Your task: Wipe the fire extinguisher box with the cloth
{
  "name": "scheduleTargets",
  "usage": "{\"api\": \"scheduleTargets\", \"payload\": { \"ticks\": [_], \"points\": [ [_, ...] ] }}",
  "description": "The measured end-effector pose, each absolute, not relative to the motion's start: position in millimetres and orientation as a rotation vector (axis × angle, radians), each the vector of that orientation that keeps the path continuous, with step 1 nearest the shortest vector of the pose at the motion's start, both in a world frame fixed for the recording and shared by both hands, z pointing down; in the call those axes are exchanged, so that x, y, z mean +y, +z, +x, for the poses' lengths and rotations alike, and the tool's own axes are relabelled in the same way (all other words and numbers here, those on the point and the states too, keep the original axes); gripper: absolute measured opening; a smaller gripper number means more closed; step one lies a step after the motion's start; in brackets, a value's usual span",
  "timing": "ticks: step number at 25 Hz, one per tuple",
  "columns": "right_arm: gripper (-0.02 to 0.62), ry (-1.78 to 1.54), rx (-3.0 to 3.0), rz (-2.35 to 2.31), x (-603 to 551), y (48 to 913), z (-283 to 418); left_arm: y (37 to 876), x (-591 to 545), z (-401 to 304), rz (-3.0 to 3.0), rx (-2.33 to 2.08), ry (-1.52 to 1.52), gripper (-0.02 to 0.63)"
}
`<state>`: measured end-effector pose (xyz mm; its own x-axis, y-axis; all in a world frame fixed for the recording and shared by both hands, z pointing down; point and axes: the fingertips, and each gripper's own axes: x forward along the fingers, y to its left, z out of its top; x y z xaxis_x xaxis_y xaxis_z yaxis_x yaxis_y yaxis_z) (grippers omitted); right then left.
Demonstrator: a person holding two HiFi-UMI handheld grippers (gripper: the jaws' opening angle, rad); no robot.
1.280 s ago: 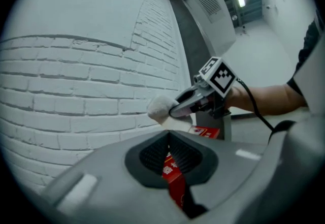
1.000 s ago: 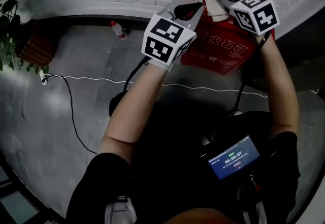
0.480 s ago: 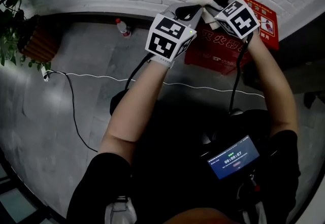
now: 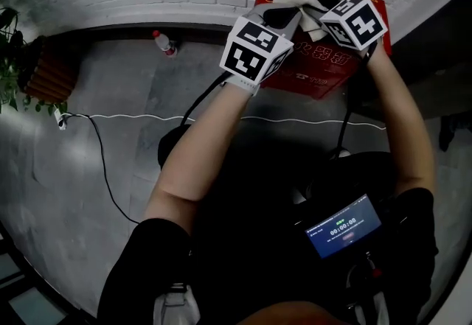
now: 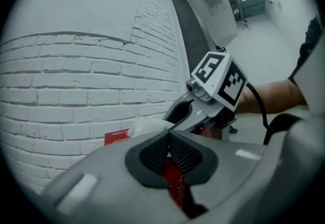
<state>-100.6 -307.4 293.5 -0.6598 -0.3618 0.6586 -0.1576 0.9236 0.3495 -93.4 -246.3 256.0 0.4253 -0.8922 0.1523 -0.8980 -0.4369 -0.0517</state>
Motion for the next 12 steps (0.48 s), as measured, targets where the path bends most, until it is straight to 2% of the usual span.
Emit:
{"api": "scheduleTargets", "payload": {
  "ticks": [12],
  "points": [
    [0.1, -0.266, -2.269, 0.539, -338.9, 288.6, 5.3, 264.5, -267.4, -6.6, 2.743, -1.5, 0.301, 0.0]
  ]
}}
